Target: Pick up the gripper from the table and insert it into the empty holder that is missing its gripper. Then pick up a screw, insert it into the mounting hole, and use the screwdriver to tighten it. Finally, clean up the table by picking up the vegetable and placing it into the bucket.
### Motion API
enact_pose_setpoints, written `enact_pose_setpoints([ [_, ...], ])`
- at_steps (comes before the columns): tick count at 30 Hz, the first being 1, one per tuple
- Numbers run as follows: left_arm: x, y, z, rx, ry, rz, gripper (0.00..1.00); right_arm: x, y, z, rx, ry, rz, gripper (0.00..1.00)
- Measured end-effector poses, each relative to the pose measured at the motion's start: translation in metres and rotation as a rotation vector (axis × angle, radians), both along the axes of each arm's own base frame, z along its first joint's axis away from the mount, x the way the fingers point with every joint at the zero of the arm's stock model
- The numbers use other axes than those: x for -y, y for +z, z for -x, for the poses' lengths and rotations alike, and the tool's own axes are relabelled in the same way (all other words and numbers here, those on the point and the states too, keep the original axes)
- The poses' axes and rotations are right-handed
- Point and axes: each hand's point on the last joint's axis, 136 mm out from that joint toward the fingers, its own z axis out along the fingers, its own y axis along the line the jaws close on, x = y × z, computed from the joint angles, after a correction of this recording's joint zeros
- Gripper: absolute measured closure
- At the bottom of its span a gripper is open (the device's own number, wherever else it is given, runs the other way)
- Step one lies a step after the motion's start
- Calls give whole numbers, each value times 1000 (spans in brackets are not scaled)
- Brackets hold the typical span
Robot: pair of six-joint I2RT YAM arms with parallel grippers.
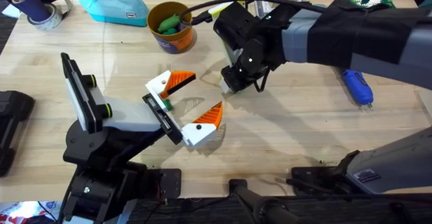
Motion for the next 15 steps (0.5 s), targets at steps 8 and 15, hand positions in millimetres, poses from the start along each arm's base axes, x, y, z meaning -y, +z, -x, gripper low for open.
enact_pose_setpoints([
  [8, 0, 0, 0, -1, 1, 0, 10, 2, 0, -4, 10, -30, 1, 736],
  [15, 0, 0, 0, -1, 1, 0, 10, 12, 8, -12, 43, -105, 7, 736],
])
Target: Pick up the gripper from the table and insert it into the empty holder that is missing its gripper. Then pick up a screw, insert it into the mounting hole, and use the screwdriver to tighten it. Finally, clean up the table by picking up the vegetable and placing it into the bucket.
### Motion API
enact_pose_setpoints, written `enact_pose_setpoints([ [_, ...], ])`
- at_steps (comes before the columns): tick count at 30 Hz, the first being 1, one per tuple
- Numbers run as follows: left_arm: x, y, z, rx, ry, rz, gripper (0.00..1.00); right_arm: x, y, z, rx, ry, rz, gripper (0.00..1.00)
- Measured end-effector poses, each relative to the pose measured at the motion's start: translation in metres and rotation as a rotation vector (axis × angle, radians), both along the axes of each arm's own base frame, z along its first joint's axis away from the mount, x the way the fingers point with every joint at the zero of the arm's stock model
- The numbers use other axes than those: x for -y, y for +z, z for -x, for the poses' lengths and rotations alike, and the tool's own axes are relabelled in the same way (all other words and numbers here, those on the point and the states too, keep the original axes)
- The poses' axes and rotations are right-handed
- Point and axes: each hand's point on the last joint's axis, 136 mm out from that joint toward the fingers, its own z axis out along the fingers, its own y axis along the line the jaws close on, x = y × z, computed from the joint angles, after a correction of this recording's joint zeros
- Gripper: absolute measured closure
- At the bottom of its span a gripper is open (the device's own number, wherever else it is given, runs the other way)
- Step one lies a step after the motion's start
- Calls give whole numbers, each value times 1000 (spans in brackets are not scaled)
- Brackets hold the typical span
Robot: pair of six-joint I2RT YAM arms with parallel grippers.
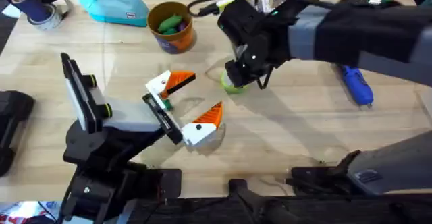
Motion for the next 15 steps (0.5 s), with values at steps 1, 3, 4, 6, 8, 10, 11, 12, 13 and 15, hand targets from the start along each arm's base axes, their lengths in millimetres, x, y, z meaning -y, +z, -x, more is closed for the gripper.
enact_pose_setpoints([
  [1, 0, 0, 0, 0, 0, 0, 10, 1, 5, -1, 11, -6, -8, 736],
  [3, 0, 0, 0, 0, 0, 0, 10, 2, 16, 1, 25, -11, -18, 736],
  [4, 0, 0, 0, 0, 0, 0, 10, 4, 22, 3, 29, -12, -20, 736],
  [6, 0, 0, 0, 0, 0, 0, 10, 8, 30, 6, 31, -14, -19, 736],
  [8, 0, 0, 0, 0, 0, 0, 10, 8, 32, 7, 33, -15, -18, 736],
  [10, 0, 0, 0, 0, 0, 0, 10, 8, 28, 7, 24, -17, -12, 736],
  [11, 0, 0, 0, 0, 0, 0, 10, 8, 25, 7, 17, -17, -6, 736],
  [12, 0, 0, 0, 0, 0, 0, 10, 8, 21, 7, 8, -17, 1, 736],
  [13, 0, 0, 0, 0, 0, 0, 10, 9, 17, 7, -3, -19, 10, 736],
  [15, 0, 0, 0, 0, 0, 0, 10, 10, 8, 8, -25, -25, 27, 736],
])
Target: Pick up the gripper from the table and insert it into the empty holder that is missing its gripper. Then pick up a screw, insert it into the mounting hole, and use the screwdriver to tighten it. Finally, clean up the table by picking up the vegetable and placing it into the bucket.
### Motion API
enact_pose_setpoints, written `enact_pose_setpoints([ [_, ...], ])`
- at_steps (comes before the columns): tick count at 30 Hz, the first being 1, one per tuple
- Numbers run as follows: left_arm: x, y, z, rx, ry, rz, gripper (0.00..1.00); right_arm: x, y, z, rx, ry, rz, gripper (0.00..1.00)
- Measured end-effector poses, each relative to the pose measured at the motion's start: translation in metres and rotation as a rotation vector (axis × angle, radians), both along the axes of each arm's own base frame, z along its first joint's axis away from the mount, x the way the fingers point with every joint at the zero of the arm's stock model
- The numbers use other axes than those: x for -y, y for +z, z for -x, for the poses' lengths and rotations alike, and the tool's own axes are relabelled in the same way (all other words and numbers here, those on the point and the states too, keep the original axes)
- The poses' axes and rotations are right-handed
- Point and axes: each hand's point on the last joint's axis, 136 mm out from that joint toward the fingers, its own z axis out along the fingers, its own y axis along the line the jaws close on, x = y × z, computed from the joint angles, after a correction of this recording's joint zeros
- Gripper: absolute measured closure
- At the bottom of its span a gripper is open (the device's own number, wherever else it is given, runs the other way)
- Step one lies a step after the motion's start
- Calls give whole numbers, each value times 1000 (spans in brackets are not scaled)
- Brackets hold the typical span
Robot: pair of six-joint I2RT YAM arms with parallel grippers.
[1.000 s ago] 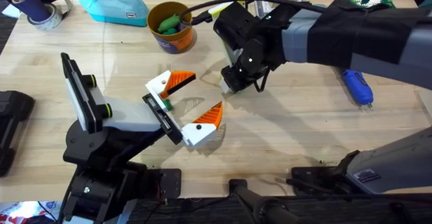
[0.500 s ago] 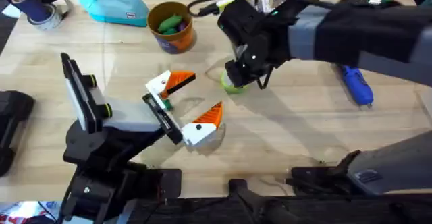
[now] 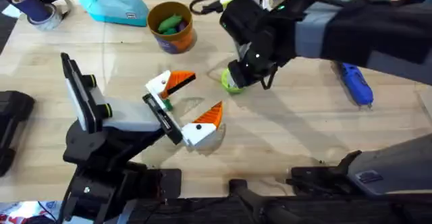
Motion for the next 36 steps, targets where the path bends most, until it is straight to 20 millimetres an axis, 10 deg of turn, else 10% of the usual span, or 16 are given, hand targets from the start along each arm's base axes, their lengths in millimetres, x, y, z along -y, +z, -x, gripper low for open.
enact_pose_setpoints([
  [32, 0, 0, 0, 0, 0, 0, 10, -4, -16, 9, -77, -31, -10, 736],
  [36, 0, 0, 0, 0, 0, 0, 10, -3, -20, 8, -81, -33, 1, 863],
])
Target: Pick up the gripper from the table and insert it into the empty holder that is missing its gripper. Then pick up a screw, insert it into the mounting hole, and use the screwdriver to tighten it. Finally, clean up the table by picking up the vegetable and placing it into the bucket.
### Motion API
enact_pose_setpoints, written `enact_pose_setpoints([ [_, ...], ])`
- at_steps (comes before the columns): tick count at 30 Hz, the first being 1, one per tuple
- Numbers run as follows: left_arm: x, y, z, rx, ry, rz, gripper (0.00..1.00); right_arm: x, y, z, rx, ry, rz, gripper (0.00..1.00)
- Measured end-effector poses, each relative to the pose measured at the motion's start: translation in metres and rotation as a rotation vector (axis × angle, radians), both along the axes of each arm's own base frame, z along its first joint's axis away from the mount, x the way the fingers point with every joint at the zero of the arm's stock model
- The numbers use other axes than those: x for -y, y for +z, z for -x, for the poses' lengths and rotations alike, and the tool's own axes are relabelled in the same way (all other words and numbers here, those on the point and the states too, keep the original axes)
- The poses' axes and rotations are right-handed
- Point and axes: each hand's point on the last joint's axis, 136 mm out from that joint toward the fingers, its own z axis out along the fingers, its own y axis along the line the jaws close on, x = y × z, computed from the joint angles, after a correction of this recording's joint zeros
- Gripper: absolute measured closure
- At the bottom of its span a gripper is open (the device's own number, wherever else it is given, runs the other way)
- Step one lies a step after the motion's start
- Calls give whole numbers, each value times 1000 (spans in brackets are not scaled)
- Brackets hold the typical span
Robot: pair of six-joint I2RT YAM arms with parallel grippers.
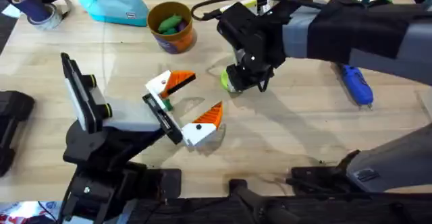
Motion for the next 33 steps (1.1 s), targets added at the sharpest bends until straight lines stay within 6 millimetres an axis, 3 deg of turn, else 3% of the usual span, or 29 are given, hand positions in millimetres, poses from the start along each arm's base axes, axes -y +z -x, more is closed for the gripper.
enact_pose_setpoints([
  [3, 0, 0, 0, 0, 0, 0, 10, 1, 0, -1, 2, -5, 1, 990],
  [22, 0, 0, 0, 0, 0, 0, 10, 4, 4, -2, 9, -7, 21, 994],
  [33, 0, 0, 0, 0, 0, 0, 10, -1, 66, -12, 103, 19, -33, 994],
])
